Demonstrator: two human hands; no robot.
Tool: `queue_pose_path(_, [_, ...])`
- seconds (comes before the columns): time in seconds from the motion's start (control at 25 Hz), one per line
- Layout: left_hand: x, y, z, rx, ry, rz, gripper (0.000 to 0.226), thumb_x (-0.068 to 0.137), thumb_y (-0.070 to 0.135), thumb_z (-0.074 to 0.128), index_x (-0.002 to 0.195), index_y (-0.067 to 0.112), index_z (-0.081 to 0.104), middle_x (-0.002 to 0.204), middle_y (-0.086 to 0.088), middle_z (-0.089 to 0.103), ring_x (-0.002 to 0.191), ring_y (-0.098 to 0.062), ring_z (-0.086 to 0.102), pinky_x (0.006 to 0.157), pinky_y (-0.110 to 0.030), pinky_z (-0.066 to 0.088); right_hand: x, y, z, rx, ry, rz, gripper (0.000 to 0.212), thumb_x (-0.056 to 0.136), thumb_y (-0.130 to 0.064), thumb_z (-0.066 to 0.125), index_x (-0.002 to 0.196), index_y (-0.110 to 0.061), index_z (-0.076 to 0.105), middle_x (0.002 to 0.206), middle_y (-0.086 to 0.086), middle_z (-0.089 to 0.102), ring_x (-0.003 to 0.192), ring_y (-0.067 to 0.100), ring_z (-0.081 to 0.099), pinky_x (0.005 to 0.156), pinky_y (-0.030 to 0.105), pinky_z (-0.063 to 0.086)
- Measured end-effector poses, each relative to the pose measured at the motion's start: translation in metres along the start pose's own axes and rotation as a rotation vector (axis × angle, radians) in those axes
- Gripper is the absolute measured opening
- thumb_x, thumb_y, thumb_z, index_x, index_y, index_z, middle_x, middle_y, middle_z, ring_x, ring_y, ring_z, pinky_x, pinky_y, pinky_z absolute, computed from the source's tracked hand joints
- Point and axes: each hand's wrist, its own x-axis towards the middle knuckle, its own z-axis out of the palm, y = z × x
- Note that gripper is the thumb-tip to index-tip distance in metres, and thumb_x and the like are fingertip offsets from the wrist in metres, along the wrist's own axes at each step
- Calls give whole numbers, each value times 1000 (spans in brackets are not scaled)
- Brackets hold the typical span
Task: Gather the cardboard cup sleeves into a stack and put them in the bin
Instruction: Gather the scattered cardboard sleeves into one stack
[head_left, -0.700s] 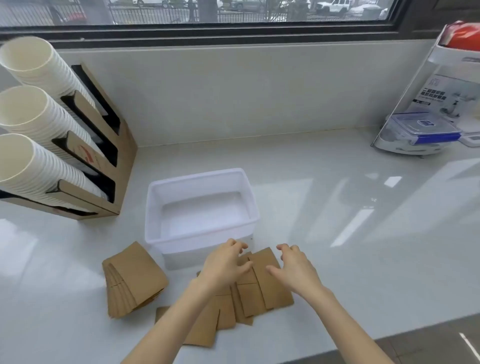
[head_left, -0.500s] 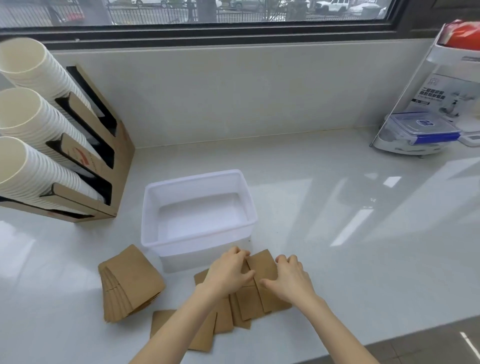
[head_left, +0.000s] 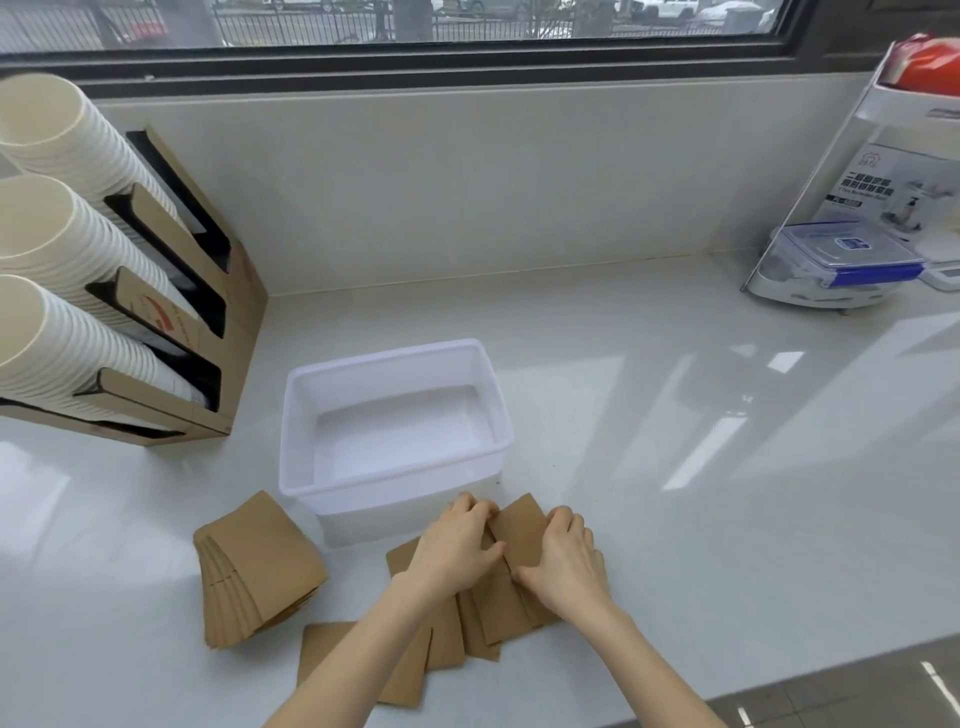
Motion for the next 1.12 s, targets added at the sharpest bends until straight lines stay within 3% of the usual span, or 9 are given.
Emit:
queue_pose_path(0.2, [-3,-5,-3,-147,43,-32,31,88,27,49,113,9,46,117,-6,53,104,-19,51,87,-31,45,1,-1,-5,129,22,-77,42,83,-19,58,118,-10,37,123,9,46,112,28,49,85,34,43])
queue_pose_path(0.4, [-8,-12,-7,-335,105,-74,26,86,25,52,108,10,51,92,0,54,83,-16,49,74,-25,39,2,-3,-9,310,49,-116,27,83,-12,52,109,-17,47,110,4,56,100,23,55,82,37,48])
queue_pose_path(0.56, [-14,-15,-13,-376,142,-45,18,88,22,50,101,11,56,95,-4,62,81,-15,50,72,-25,37,1,-14,-11,364,56,-169,23,83,-10,53,106,-17,53,95,-3,54,85,17,53,82,36,50])
queue_pose_path(0.72, [-22,-28,-21,-376,160,-52,6,89,22,48,85,18,49,89,-3,63,79,-18,53,65,-26,38,0,-23,-9,462,41,-202,13,85,-15,54,95,-23,54,90,-3,57,79,14,53,78,32,49])
queue_pose_path(0.92, [-36,-45,-32,-436,180,-70,6,92,20,44,88,17,48,87,0,59,80,-18,54,65,-16,39,2,-27,-5,528,48,-167,23,94,-17,42,107,-11,59,97,3,62,94,17,58,81,26,45])
queue_pose_path(1.12, [-46,-57,-45,-503,225,-95,17,94,17,40,80,24,46,77,12,53,70,-3,51,59,-16,41,2,-21,6,288,-16,-72,37,90,-25,49,124,-10,47,124,10,51,106,21,54,92,34,47])
